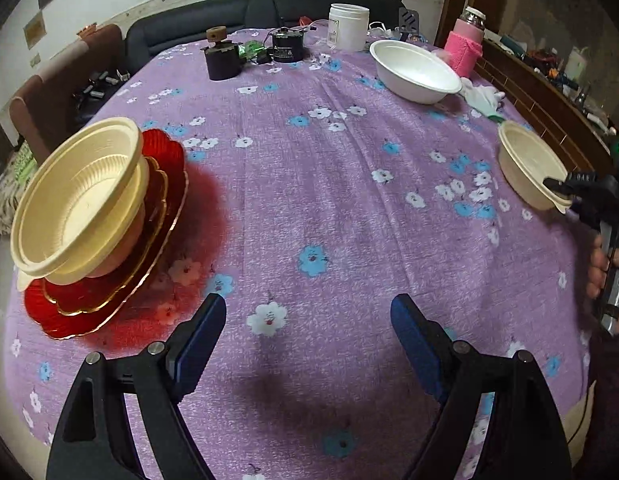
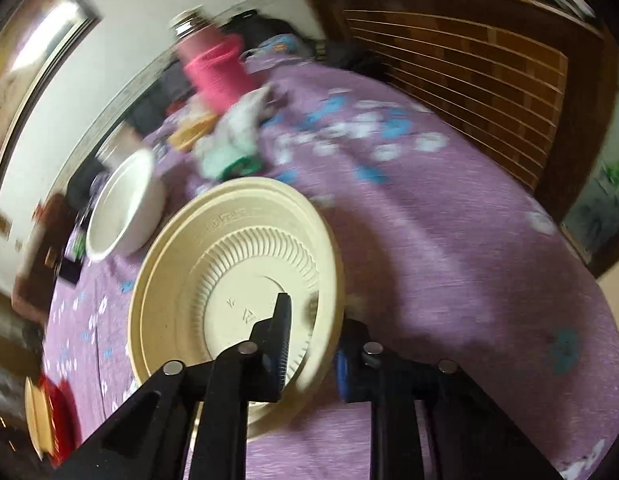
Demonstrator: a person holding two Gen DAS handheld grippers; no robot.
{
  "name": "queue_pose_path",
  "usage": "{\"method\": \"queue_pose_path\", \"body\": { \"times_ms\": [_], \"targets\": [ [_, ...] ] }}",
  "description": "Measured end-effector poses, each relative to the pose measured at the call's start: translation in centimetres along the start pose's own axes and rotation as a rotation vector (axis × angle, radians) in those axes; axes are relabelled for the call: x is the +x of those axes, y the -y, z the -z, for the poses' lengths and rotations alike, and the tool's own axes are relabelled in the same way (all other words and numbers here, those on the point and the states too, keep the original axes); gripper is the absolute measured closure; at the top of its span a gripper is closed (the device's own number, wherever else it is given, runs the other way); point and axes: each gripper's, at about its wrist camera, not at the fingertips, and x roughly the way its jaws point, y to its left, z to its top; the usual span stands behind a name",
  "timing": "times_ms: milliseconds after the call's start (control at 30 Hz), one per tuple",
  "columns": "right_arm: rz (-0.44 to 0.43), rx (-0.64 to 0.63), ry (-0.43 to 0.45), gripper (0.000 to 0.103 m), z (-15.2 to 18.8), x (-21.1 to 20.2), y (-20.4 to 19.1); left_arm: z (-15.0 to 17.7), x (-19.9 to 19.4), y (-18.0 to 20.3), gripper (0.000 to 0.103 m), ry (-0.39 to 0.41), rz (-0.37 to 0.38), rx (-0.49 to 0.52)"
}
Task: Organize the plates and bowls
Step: 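Lift the second cream bowl and carry it toward the plate stack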
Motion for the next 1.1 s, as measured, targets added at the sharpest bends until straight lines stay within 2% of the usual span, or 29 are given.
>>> {"method": "queue_pose_path", "body": {
  "times_ms": [133,267,367,433,567,733,867,933,1100],
  "targets": [
    [-0.106,-0.082,-0.052,0.089,1.1,0.7,-3.8,0.0,-0.4,-0.4,0.019,0.012,-0.010,-0.007],
    [-0.242,-0.161,-0.178,0.090,3.3,2.0,-8.2,0.0,-0.8,-0.7,0.019,0.021,-0.017,-0.014],
    [-0.302,-0.251,-0.260,0.090,6.0,2.8,-11.8,0.0,-0.7,-0.8,0.019,0.017,-0.023,-0.017],
    [-0.326,-0.299,-0.262,0.089,7.2,2.6,-13.3,-0.1,-0.6,-0.7,0.019,0.012,-0.022,-0.020],
    [-0.315,-0.383,-0.213,0.088,9.2,1.6,-15.1,-1.0,0.4,-0.3,0.019,-0.009,-0.001,-0.025],
    [-0.292,-0.390,-0.165,0.063,9.8,0.1,-14.1,-2.6,1.5,0.3,0.019,-0.019,0.015,-0.039],
    [-0.274,-0.386,-0.141,0.061,8.9,-0.7,-13.2,-3.6,2.7,0.4,0.019,-0.050,0.052,-0.069],
    [-0.273,-0.378,-0.141,0.061,8.6,-0.7,-13.0,-3.8,2.9,0.0,0.019,-0.063,0.094,-0.099],
    [-0.273,-0.368,-0.140,0.061,8.5,-0.9,-12.5,-3.3,1.5,-0.7,0.019,-0.005,0.157,-0.142]
  ]
}}
